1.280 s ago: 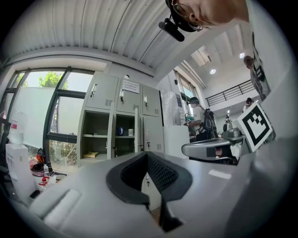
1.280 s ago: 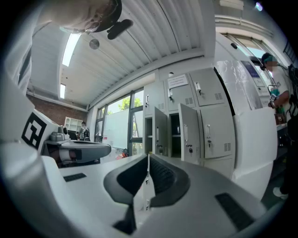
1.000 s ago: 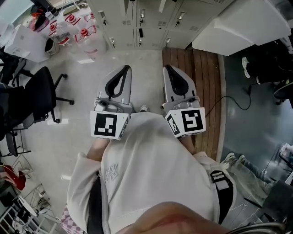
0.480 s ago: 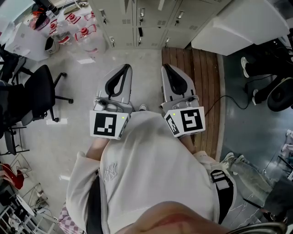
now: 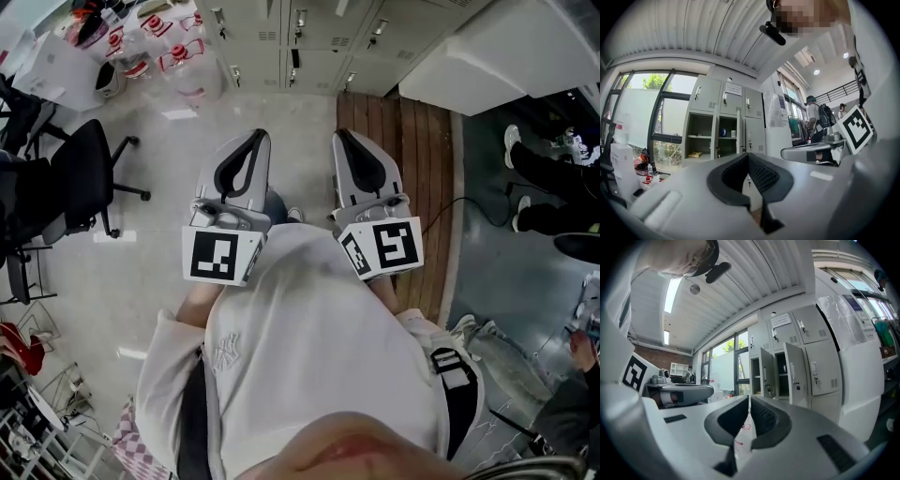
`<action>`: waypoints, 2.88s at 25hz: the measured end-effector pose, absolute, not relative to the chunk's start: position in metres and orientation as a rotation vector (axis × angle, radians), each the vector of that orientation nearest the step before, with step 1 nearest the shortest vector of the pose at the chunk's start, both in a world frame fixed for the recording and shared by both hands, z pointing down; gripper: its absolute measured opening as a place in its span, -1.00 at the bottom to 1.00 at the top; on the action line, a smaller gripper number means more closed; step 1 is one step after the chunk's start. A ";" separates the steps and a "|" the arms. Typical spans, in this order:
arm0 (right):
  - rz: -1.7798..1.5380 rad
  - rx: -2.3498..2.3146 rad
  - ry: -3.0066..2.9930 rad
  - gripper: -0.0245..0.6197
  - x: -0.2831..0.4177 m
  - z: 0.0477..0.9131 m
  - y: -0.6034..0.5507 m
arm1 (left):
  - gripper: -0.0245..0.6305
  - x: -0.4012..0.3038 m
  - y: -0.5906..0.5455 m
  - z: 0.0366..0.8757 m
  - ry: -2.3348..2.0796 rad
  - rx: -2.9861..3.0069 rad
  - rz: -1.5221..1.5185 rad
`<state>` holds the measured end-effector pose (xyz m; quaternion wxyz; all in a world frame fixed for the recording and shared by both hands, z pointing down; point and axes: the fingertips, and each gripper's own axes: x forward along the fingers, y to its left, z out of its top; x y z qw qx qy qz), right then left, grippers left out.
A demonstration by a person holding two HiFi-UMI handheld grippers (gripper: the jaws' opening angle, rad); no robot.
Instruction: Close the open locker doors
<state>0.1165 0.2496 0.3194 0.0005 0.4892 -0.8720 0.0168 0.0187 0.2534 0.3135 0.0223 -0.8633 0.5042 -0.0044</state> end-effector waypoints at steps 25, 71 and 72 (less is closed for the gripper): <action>0.074 1.564 -2.691 -0.86 0.041 0.319 0.096 | -0.92 -0.048 0.093 0.311 1.461 -2.740 -0.013; 0.120 0.547 -3.232 -0.71 0.000 0.269 -0.113 | -0.92 -0.088 -0.091 0.292 2.041 -2.282 -0.011; 0.126 0.521 -3.238 -0.71 -0.002 0.268 -0.114 | -0.92 -0.090 -0.091 0.293 2.051 -2.279 -0.013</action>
